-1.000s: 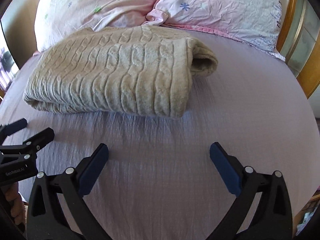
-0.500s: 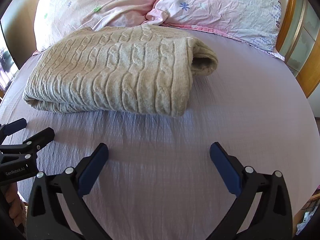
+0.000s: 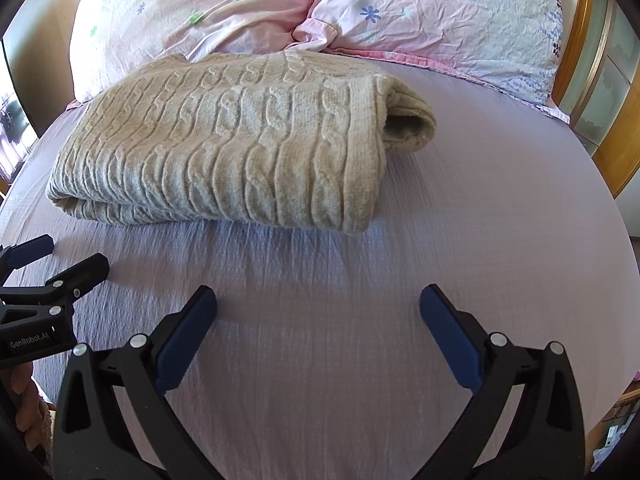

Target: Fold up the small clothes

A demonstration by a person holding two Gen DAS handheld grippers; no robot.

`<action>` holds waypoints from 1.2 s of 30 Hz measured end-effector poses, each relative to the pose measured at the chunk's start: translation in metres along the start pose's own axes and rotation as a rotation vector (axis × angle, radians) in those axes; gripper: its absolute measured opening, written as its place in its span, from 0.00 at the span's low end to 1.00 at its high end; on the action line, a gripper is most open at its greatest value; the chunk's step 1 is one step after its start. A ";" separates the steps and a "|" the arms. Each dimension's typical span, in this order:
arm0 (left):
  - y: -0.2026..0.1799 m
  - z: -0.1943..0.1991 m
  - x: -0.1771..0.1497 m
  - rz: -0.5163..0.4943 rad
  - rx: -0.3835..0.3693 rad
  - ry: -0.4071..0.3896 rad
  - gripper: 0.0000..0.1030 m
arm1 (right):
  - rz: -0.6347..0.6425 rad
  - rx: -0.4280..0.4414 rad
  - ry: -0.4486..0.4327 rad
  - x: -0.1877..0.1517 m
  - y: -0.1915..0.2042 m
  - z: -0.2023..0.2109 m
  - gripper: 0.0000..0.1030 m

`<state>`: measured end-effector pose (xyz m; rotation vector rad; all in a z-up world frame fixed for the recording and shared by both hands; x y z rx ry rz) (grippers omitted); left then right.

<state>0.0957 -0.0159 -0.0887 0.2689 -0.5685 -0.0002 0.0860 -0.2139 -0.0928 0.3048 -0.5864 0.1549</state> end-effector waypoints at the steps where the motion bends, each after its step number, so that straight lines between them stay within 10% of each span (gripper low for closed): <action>1: 0.000 0.000 0.000 -0.001 0.000 0.000 0.99 | 0.001 0.000 0.000 0.000 0.000 0.000 0.98; 36: -0.001 0.001 -0.001 0.003 0.002 -0.001 0.99 | 0.023 0.011 0.000 0.002 0.002 0.001 0.98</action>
Point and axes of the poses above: each gripper's, at about its wrist camera, not at the fingertips, and z roughly against the way its jaws point, y to its left, x to its top, the point moved 8 cm from there along -z, roughly the way its jaws point, and after that the axes turned 15 degrees about x, right-handed, at the moved point
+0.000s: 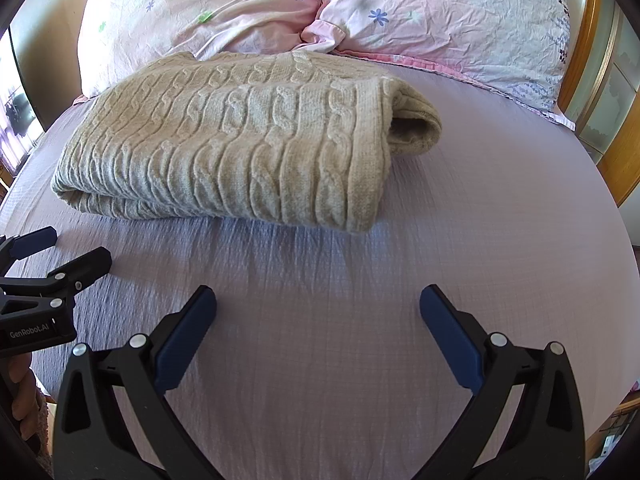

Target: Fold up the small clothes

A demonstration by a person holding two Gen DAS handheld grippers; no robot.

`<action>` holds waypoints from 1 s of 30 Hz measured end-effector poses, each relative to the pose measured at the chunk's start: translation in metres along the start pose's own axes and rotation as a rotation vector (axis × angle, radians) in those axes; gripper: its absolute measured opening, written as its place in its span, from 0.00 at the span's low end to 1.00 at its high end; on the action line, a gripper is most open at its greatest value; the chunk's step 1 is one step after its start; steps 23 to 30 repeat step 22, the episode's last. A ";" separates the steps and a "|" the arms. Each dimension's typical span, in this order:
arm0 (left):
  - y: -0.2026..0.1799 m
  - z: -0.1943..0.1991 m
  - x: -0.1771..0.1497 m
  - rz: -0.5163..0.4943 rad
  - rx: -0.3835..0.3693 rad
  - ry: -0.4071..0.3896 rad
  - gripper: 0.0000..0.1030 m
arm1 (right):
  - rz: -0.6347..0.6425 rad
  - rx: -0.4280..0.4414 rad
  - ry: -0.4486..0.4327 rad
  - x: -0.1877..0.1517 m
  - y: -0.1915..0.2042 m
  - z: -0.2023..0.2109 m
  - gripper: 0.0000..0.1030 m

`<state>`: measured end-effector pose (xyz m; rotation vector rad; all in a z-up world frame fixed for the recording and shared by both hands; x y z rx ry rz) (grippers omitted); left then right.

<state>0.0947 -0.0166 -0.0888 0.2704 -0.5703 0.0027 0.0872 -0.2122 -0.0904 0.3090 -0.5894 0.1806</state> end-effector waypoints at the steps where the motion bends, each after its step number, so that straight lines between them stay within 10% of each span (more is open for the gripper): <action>1: 0.000 0.000 0.000 0.000 0.000 0.000 0.99 | 0.000 0.000 0.000 0.000 0.000 0.000 0.98; 30: -0.001 0.000 0.001 -0.005 -0.002 0.003 0.99 | -0.002 -0.002 -0.002 -0.001 0.001 0.000 0.98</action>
Point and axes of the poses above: each gripper's, at about its wrist camera, not at the fingertips, and z roughly against the way its jaws point, y to its left, x to its top, the point moved 8 cm from there along -z, roughly the way its jaws point, and after that the axes turned 15 degrees about x, right-handed, at the moved point
